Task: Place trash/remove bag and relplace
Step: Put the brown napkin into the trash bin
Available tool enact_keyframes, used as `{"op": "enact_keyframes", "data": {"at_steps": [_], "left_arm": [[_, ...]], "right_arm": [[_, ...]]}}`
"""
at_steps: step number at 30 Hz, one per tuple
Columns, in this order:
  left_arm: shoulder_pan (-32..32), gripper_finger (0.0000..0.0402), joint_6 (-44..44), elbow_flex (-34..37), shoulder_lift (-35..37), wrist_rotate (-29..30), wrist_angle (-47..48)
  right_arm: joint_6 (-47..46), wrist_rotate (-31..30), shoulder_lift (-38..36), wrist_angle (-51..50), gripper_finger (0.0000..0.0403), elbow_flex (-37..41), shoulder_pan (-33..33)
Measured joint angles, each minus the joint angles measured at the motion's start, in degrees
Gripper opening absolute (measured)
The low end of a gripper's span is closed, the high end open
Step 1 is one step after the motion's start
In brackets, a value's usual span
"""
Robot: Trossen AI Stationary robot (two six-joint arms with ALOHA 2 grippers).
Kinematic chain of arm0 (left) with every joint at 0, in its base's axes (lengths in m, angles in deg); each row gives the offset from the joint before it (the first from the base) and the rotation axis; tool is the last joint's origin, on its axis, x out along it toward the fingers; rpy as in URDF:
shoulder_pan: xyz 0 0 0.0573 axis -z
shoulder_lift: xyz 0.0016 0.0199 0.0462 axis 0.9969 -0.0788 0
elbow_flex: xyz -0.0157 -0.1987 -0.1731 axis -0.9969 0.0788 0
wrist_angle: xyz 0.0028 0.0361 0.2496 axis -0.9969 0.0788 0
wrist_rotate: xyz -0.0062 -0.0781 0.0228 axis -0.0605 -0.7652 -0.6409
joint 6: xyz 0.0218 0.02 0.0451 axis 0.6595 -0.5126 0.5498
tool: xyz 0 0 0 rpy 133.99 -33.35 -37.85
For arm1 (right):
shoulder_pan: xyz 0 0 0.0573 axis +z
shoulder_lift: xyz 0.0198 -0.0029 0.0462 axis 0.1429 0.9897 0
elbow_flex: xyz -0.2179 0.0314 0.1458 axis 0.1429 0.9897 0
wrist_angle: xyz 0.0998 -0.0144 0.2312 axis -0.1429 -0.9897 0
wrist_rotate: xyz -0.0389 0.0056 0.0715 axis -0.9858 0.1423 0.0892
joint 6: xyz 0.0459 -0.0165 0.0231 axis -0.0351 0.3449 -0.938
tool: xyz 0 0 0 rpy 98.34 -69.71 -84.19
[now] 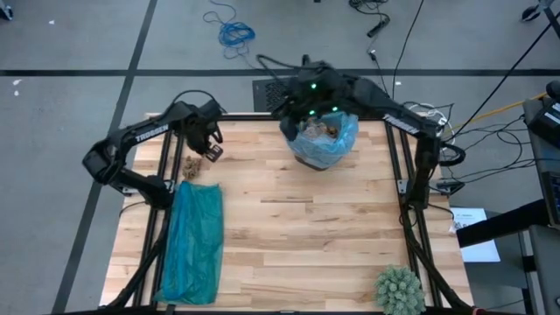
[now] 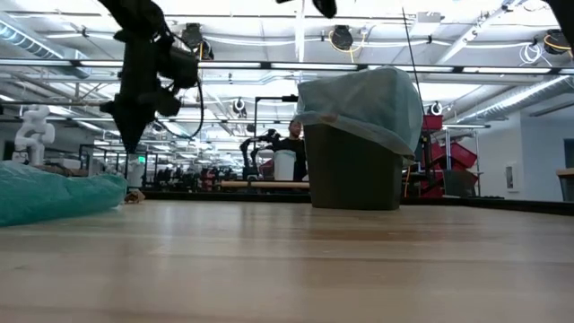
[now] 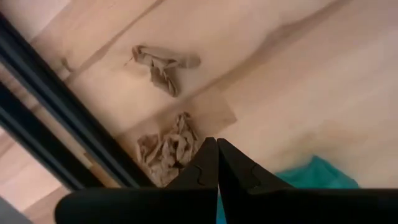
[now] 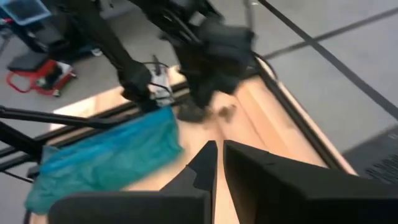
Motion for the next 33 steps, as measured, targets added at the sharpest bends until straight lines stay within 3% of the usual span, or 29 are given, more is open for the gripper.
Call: {"op": "enact_keyframes", "data": {"at_steps": [4, 8, 17, 24, 29, 33], "left_arm": [[-1.48, 0.0004, -1.58, 2.62, -1.39, 3.49, -3.52], [-3.52, 0.0017, -4.55, 4.93, -3.26, 2.82, -6.00], [-7.19, 0.0106, -7.34, 5.01, -7.22, 2.69, -12.26], [-8.05, 0.0155, -5.40, 5.01, -14.54, 2.22, -15.89], [-7.43, 0.0149, 2.31, 4.68, -18.95, 2.25, -19.12], [-5.54, 0.0090, 4.52, 4.12, -18.76, 0.85, -18.69]], "right_arm": [[-1.35, -0.47, 1.26, 3.87, 0.0025, 0.00, 1.67], [-2.00, -1.62, 1.27, 4.90, 0.0043, -0.11, 2.39], [-1.85, -3.67, 0.72, 3.50, 0.0108, -0.11, 2.31], [-1.80, -3.47, 0.70, 3.51, 0.0134, -0.11, 2.32], [-1.79, -3.05, 0.70, 3.52, 0.0137, -0.11, 2.31], [-1.78, -1.77, 0.70, 3.53, 0.0137, -0.11, 2.32]]}}
